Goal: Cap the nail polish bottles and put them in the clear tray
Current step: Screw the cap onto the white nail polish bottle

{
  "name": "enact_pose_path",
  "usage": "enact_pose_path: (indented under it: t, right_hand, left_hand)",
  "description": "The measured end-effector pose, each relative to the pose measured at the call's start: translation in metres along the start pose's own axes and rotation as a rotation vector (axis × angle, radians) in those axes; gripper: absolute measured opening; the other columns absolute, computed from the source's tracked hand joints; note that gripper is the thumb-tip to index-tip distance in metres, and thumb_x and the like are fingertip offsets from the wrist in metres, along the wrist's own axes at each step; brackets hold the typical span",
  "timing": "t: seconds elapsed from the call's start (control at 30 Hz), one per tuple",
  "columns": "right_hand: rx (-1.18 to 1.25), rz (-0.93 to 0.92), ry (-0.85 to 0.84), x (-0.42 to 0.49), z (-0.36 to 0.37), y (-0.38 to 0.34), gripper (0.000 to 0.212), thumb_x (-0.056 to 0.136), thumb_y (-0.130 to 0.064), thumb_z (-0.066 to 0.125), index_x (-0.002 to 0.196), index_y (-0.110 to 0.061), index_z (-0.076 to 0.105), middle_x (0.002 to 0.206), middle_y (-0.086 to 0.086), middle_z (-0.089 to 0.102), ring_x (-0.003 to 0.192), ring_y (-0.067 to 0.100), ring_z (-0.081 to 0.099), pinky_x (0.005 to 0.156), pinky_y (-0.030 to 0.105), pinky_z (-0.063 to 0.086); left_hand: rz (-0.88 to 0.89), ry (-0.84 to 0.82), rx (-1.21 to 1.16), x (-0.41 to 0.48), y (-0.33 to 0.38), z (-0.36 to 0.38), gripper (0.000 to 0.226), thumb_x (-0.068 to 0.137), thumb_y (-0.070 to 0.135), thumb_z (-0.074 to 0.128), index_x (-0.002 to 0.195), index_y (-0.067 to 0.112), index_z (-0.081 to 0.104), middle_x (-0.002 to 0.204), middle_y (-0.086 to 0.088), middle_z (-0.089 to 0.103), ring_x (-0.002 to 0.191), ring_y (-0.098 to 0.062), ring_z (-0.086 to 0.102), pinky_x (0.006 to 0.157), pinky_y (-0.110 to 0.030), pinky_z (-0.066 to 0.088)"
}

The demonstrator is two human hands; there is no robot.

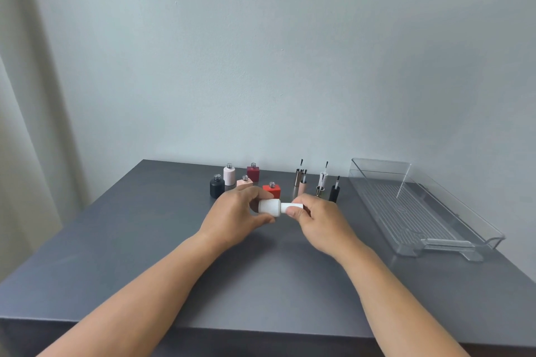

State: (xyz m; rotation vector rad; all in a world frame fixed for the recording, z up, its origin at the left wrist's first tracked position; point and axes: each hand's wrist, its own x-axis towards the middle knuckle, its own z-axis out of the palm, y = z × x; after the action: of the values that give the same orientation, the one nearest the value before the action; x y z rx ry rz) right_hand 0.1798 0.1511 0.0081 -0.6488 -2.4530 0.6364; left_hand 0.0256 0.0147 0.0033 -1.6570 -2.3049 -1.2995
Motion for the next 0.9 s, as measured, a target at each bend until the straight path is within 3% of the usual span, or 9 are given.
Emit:
enact_pose_path:
  t: [0.1, 0.23, 0.4, 0.6, 0.7, 0.8, 0.9]
  right_hand:
    - [0.034, 0.035, -0.030, 0.001, -0.001, 0.000, 0.014, 0.094, -0.035, 0.058, 0.083, -0.027, 0.062, 0.057, -0.010, 0.046, 0.052, 0.007, 0.041, 0.052, 0.026, 0.034]
    - [0.073, 0.069, -0.039, 0.002, 0.000, 0.003, 0.015, 0.094, -0.035, 0.058, 0.082, -0.028, 0.064, 0.055, -0.010, 0.046, 0.050, 0.007, 0.041, 0.051, 0.026, 0.033]
    - [0.091, 0.085, -0.020, 0.003, 0.003, 0.005, 0.016, 0.092, -0.037, 0.060, 0.082, -0.027, 0.067, 0.052, -0.011, 0.045, 0.047, 0.004, 0.041, 0.050, 0.024, 0.033]
    - [0.291, 0.073, 0.077, 0.003, 0.004, 0.000, 0.020, 0.081, -0.043, 0.072, 0.071, -0.028, 0.067, 0.051, -0.019, 0.052, 0.048, 0.000, 0.042, 0.048, 0.011, 0.033]
    - [0.478, 0.033, 0.120, 0.002, -0.001, -0.006, 0.020, 0.072, -0.051, 0.075, 0.074, -0.031, 0.072, 0.060, -0.008, 0.057, 0.061, 0.005, 0.047, 0.060, 0.020, 0.039]
    - [0.601, 0.043, 0.233, 0.002, -0.012, -0.006, 0.037, 0.071, -0.063, 0.067, 0.074, -0.027, 0.074, 0.064, 0.015, 0.055, 0.058, 0.012, 0.043, 0.058, 0.029, 0.037]
    - [0.599, 0.150, 0.451, 0.008, -0.025, 0.008, 0.038, 0.084, -0.054, 0.059, 0.072, -0.019, 0.071, 0.053, -0.001, 0.047, 0.053, 0.017, 0.041, 0.053, 0.029, 0.034]
  left_hand:
    - [0.026, 0.013, 0.051, -0.001, 0.002, 0.001, 0.036, 0.077, 0.027, 0.084, 0.110, 0.023, 0.072, 0.094, 0.016, 0.061, 0.084, -0.007, 0.059, 0.077, -0.025, 0.052]
    - [0.066, 0.043, 0.133, -0.003, 0.004, 0.004, 0.035, 0.079, 0.029, 0.082, 0.111, 0.024, 0.070, 0.092, 0.017, 0.054, 0.067, 0.001, 0.052, 0.067, -0.020, 0.041]
    - [0.085, 0.064, 0.197, -0.004, 0.004, 0.005, 0.034, 0.079, 0.034, 0.080, 0.110, 0.026, 0.069, 0.099, 0.010, 0.064, 0.082, -0.013, 0.059, 0.068, -0.026, 0.045]
    - [0.030, 0.048, 0.097, -0.003, 0.002, 0.002, 0.030, 0.076, 0.038, 0.080, 0.104, 0.035, 0.069, 0.101, 0.015, 0.063, 0.091, -0.004, 0.060, 0.078, -0.026, 0.051]
    - [-0.015, 0.035, -0.003, -0.004, 0.001, -0.001, 0.032, 0.073, 0.037, 0.084, 0.102, 0.035, 0.070, 0.101, 0.015, 0.060, 0.090, -0.002, 0.057, 0.080, -0.018, 0.047]
    - [-0.113, 0.043, -0.150, -0.006, 0.000, -0.005, 0.027, 0.071, 0.036, 0.086, 0.095, 0.036, 0.073, 0.094, 0.016, 0.065, 0.086, -0.001, 0.058, 0.072, -0.005, 0.041]
    - [-0.190, 0.008, -0.215, -0.007, -0.001, -0.008, 0.017, 0.075, 0.037, 0.083, 0.089, 0.038, 0.073, 0.085, 0.022, 0.070, 0.078, 0.008, 0.058, 0.066, -0.001, 0.039]
